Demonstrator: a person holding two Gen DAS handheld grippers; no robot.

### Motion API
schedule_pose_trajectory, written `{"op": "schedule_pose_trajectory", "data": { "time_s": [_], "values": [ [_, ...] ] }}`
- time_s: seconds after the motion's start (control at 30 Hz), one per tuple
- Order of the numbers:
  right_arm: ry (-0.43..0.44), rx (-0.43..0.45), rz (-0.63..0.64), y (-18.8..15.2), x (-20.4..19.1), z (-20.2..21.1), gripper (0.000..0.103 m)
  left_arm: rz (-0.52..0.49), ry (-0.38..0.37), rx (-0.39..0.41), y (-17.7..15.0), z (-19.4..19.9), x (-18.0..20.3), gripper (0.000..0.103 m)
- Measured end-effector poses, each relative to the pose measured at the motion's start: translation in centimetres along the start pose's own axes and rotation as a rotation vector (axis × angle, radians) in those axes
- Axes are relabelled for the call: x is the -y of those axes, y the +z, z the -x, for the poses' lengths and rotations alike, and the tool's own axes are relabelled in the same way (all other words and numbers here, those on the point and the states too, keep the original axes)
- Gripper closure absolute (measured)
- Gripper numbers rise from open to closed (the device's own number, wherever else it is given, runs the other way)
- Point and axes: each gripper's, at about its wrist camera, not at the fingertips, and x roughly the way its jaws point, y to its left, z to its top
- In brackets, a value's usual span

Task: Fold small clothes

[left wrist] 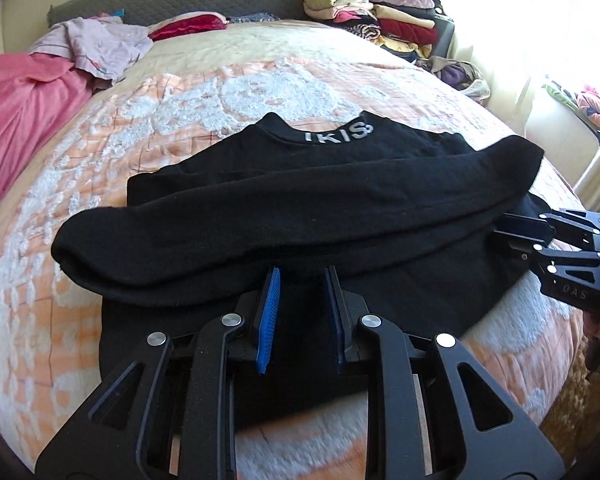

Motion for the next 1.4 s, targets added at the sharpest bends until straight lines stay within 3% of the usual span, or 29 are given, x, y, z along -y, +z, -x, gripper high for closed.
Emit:
{"op": "schedule_pose_trajectory", "data": {
  "time_s": [0.3, 0.7, 0.73, 0.8, 0.93, 1.07, 1.4],
  "values": [
    [-0.038, 0.034, -0.017, 3.3, 1.0, -1.5, 0.074, 0.012, 0.011, 0.031, 2.9, -1.7, -2.4, 0.087],
    [-0.109, 0.125, -0.086, 8.4, 4.1, -1.5, 0.072, 0.179, 0.013, 0.13, 5.2, 1.0, -8.1, 0.074],
    [-0.11, 0.133, -0.104, 8.4, 4.8, -1.2, 0.071, 0.192, 0.014, 0.128, 5.2, 1.0, -8.4, 0.073],
    [-0.122, 0.15, -0.137, 8.3, 5.9, -0.7, 0.06, 0.209, 0.018, 0.123, 5.1, 0.9, -8.9, 0.071],
    [-0.147, 0.15, -0.212, 7.2, 8.8, 0.0, 0.059, 0.257, 0.02, 0.096, 4.9, -0.1, -10.1, 0.062],
    [-0.137, 0.12, -0.305, 6.3, 11.7, -0.6, 0.05, 0.322, 0.01, 0.065, 4.3, -1.4, -11.5, 0.055],
    [-0.077, 0.032, -0.389, 5.4, 13.9, -4.2, 0.05, 0.329, 0.021, 0.054, 4.0, -2.3, -11.8, 0.054]
  ]
}}
